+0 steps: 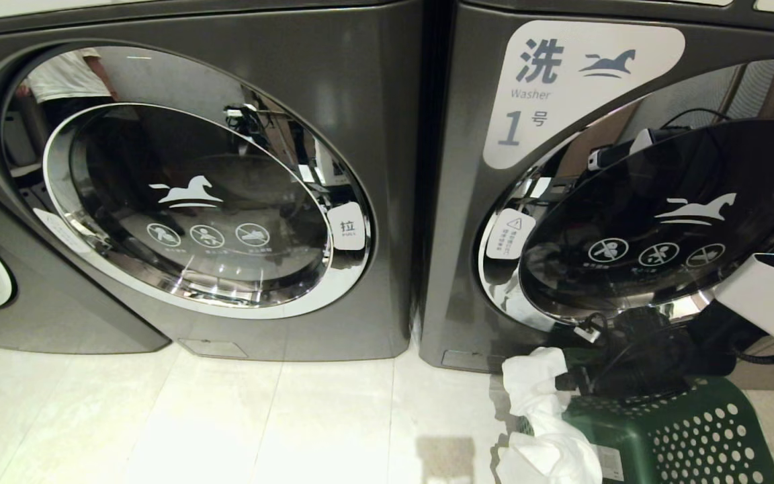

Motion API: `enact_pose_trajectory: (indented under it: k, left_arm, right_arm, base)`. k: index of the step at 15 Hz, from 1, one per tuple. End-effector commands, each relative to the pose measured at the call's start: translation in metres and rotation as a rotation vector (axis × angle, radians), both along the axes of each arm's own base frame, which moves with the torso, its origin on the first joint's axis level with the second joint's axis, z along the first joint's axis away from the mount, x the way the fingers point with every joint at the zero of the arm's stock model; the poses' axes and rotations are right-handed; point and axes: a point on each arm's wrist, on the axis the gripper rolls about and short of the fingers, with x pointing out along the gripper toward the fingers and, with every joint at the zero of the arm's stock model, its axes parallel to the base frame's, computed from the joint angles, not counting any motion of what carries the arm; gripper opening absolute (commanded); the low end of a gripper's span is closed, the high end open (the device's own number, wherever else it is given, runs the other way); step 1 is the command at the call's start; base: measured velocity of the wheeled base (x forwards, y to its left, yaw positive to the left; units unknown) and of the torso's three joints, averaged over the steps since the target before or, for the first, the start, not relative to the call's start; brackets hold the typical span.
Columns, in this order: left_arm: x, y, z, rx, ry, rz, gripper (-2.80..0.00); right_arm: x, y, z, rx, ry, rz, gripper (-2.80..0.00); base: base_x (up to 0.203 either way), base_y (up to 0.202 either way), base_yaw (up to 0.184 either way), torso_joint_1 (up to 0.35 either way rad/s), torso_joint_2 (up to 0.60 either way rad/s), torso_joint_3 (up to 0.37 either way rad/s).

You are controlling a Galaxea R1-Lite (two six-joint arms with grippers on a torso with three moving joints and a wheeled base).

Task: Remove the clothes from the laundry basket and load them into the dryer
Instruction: Take the clothes out of the basket

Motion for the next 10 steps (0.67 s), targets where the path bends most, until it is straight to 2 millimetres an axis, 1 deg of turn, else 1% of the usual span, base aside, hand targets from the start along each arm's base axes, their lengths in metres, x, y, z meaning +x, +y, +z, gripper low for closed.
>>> enact_pose_trajectory:
  k: [1,5,8,10]
  left_arm:
    - [0.0,0.0,0.0,0.0,0.0,0.0,-2.8]
    - [0.0,0.0,0.0,0.0,0.0,0.0,-2.8]
    - [0.0,0.0,0.0,0.0,0.0,0.0,-2.8]
    - [0.0,0.0,0.0,0.0,0.0,0.0,-2.8]
  right_arm:
    - [-0.002,-0.002,0.006,-0.001,-0.005,0.008,0.0]
    - [-0.003,-0.001,0.008,0.032,-0.014,0.031,0.0]
    - [-0.002,0.0,0.0,0.029,-0.007,0.041,0.0]
    - [0.002,0.0,-0.004,0.025,-0.018,0.044,0.0]
  base:
    - [0.0,0.0,0.0,0.0,0.0,0.0]
    - [0.0,0.0,0.0,0.0,0.0,0.0]
    - [0.0,0.0,0.0,0.0,0.0,0.0]
    - [0.0,0.0,0.0,0.0,0.0,0.0]
